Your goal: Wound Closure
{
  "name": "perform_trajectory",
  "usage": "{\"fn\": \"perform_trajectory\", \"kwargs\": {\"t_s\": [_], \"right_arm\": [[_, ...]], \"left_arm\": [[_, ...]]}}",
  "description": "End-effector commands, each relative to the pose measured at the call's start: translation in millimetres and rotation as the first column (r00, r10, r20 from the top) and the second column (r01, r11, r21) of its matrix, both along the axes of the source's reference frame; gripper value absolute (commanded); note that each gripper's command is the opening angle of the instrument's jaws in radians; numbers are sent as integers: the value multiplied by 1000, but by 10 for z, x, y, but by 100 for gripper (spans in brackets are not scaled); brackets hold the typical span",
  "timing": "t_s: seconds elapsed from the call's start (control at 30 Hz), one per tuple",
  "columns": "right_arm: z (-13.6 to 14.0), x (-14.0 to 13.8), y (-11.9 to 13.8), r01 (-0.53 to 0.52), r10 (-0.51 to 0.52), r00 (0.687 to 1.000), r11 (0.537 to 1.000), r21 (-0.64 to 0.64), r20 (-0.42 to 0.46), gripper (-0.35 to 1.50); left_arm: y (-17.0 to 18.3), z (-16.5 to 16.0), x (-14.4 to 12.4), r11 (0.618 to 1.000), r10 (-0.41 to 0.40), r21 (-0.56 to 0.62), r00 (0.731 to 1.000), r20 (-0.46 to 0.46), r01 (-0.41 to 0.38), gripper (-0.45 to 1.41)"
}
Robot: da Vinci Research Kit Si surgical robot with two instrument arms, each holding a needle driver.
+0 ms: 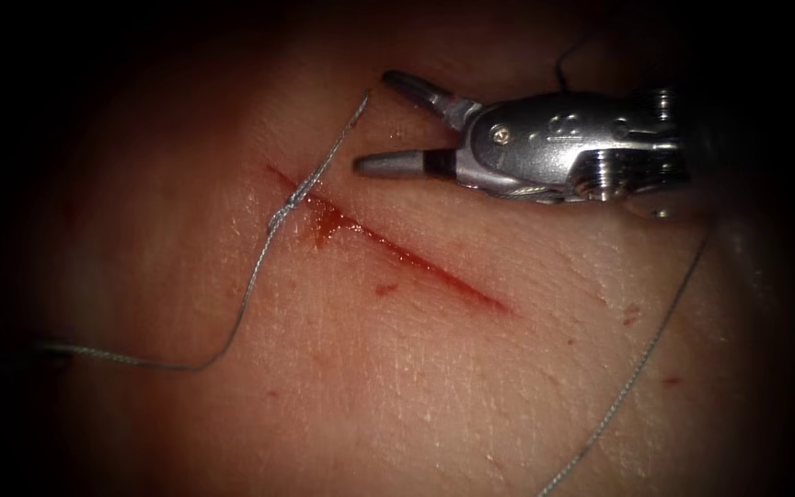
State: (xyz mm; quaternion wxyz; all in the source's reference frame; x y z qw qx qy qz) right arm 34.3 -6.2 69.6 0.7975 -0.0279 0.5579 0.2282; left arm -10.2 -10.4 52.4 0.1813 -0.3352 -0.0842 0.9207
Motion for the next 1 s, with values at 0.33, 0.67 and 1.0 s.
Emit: {"fn": "perform_trajectory", "kwargs": {"t_s": [0.33, 0.67, 1.0], "right_arm": [[52, 100, -38, -19, 19, 1000, 999, -33, -7, 81], [62, 118, -61, 5, -6, 999, 1000, -30, -34, 69], [43, 120, -78, 65, -67, 995, 998, -24, -80, 61]], "left_arm": [[44, -31, -20, 999, 1, -32, 1000, 21, -1, -45], [96, 4, -56, 1000, -2, -22, 999, 40, 2, -45], [141, 64, -85, 999, 52, -5, 999, -6, -52, -45]]}}
